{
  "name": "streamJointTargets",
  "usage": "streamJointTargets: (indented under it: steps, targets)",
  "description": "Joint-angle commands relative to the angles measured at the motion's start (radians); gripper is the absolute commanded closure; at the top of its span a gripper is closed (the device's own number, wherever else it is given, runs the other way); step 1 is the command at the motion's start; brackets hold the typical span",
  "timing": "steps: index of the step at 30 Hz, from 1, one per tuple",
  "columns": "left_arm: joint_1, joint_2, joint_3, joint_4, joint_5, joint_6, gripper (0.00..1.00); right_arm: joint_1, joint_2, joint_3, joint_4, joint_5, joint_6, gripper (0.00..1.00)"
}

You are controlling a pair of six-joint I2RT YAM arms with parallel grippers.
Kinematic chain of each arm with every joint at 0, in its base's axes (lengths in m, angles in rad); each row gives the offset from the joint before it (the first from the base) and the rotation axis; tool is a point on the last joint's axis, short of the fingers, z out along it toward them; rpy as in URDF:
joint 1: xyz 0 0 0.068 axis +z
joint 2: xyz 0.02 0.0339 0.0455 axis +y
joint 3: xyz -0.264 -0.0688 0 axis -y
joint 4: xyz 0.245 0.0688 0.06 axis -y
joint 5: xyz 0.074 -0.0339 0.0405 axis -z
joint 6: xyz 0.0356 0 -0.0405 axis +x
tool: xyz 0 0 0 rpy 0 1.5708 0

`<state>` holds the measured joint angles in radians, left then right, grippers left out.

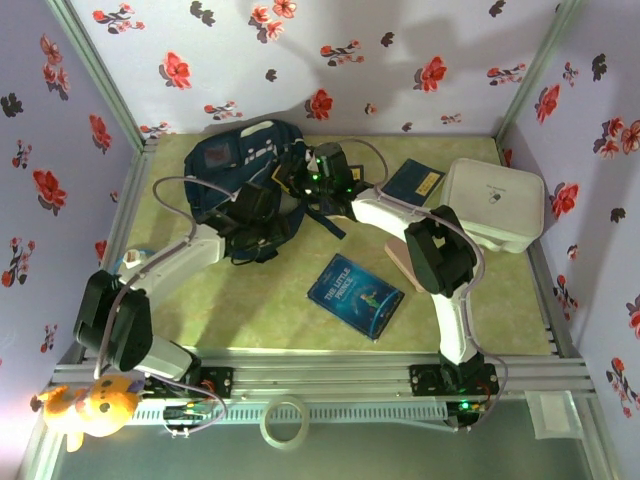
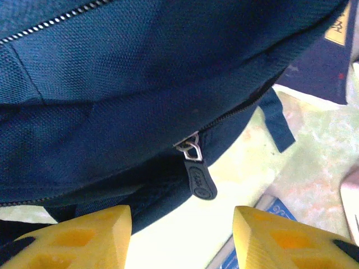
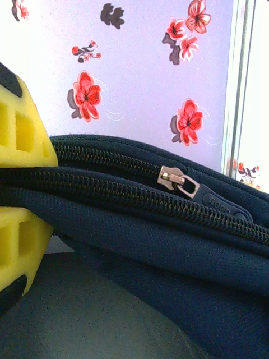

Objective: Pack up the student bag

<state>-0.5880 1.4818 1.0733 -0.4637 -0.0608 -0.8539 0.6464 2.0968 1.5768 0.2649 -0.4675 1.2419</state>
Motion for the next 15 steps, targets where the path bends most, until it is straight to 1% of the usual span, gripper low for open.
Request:
streamJointTargets:
  steps: [1, 4, 6, 12, 15]
  targets:
    - [-0.008, 0.024, 0.049, 0.014, -0.088, -0.027, 0.51, 0.009, -0.043, 0.022, 0.133, 0.016, 0.002, 0.83]
    - [-0.015, 0.051, 0.061, 0.014, -0.094, -0.034, 0.51, 0.012, -0.045, 0.022, 0.134, 0.015, -0.004, 0.83]
    - [-0.019, 0.068, 0.066, 0.009, -0.113, -0.048, 0.54, 0.015, -0.047, 0.022, 0.137, 0.016, -0.008, 0.83]
    - [-0.031, 0.131, 0.137, -0.071, -0.159, -0.042, 0.59, 0.021, -0.045, 0.022, 0.132, 0.016, -0.015, 0.83]
    - [-0.035, 0.138, 0.136, -0.084, -0.172, -0.051, 0.63, 0.021, -0.049, 0.021, 0.127, 0.017, -0.020, 0.83]
